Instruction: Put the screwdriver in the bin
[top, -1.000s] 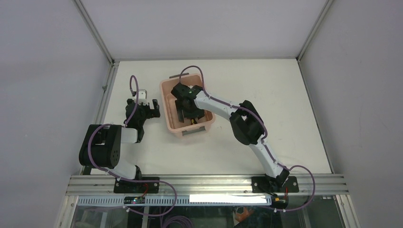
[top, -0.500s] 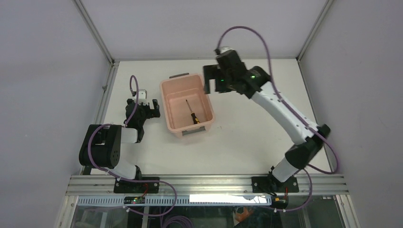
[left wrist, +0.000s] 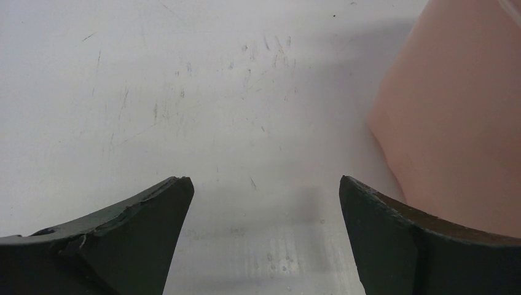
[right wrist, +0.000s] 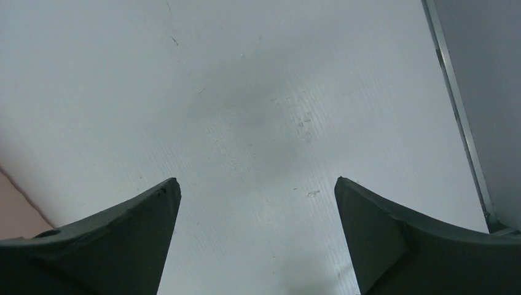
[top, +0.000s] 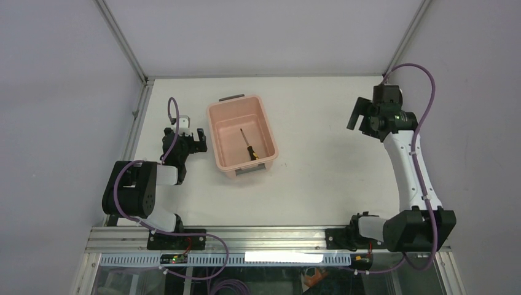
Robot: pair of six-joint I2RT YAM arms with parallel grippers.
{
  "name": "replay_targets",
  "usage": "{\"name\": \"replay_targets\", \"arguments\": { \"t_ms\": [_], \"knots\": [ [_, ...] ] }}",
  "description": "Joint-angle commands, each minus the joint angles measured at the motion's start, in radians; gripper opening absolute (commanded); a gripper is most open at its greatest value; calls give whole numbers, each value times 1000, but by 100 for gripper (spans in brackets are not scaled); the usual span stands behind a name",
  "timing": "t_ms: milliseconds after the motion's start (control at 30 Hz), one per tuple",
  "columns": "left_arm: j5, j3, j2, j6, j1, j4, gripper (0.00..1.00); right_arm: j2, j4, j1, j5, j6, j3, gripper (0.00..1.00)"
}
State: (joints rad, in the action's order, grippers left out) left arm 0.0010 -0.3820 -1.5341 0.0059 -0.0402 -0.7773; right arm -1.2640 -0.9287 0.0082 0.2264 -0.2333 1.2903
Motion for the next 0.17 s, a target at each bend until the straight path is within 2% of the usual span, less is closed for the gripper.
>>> {"name": "replay_targets", "arguments": {
  "t_ms": [0,133],
  "knots": [
    [7,-1,26,-15,-10,-25,99,80,38,4,-1,23,-26,99],
    [7,-1,26,-15,-10,-27,99,81,34,4,-23,8,-19,99]
  ]
}}
